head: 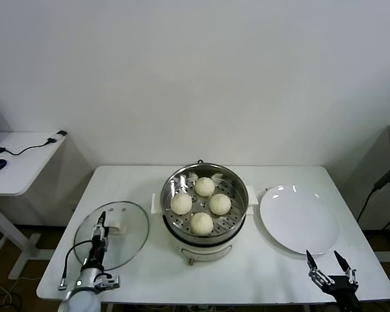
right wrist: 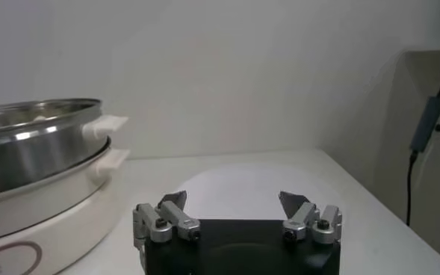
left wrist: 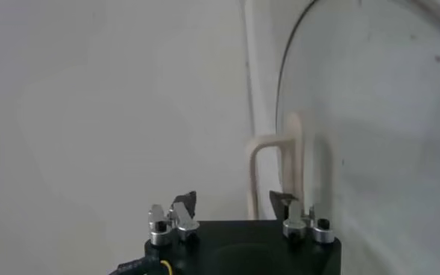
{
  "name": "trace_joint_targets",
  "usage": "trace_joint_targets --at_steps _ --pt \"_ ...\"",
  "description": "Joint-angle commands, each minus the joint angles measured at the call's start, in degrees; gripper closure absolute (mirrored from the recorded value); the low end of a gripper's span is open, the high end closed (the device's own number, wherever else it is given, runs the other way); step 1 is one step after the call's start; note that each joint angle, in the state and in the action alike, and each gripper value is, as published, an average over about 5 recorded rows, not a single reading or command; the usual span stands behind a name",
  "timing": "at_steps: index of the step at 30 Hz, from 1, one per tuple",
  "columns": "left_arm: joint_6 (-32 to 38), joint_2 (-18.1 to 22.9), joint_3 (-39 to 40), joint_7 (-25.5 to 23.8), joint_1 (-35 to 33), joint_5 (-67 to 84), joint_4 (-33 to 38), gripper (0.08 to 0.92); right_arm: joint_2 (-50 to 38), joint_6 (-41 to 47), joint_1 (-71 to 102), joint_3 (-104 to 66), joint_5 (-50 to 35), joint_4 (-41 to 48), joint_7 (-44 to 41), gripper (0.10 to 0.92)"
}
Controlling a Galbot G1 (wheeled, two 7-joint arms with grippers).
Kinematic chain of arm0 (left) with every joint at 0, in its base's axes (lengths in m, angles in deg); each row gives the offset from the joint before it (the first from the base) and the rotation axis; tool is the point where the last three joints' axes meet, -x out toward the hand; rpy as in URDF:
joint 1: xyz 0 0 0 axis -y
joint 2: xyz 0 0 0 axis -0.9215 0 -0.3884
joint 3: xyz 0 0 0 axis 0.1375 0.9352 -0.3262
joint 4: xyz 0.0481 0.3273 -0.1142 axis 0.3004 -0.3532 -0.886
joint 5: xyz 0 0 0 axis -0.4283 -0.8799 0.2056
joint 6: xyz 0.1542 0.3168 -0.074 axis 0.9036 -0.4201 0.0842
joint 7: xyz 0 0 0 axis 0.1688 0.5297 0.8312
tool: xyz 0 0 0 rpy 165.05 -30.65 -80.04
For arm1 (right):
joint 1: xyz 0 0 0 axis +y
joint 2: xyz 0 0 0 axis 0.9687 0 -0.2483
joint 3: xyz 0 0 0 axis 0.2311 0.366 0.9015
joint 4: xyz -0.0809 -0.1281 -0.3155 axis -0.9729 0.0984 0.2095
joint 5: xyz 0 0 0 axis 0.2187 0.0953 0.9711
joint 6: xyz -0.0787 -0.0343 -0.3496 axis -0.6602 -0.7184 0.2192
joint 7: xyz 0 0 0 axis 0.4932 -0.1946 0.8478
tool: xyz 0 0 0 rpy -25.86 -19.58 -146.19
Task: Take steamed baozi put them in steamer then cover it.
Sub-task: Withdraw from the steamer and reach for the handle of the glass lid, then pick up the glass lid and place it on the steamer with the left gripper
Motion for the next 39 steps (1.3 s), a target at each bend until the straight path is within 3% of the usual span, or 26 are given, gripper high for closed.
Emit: trace_joint_targets --at_steps 1,11,22,26,30,39 --pt "-0.24 -0.08 -0.14 0.21 1.21 -0.17 -2.46 0.338 1.03 -0.11 0.41 0.54 0.96 -0.45 -0.28 0.203" --pt "1.19 -0.12 -0.31 0.76 1.69 -0.11 -4.31 0.368 1.34 -0.37 0.46 0.86 1.32 -0.39 -0.6 0.203" --pt "2.39 -0.08 -0.76 1.07 1.21 0.49 -2.4 0.657 1.94 -0.34 0.35 0.64 1.8 -0.78 -0.45 0.203" --pt "1.33 0.35 -1.29 -0.77 -0.05 3.29 3.13 0.77 2.33 -0.17 0.58 0.4 2.21 -1.03 -0.24 0.203" --pt "-2.87 -0.45 -1.38 -6.06 -2.28 8.08 11.9 0.853 2.49 0.5 0.81 0.09 2.79 -1.61 0.3 0.203" --pt "-17.26 -6.56 -2.1 -19.27 -5.79 17.47 32.68 0.858 2.68 2.93 0.73 -1.32 4.9 -3.0 1.89 0.203"
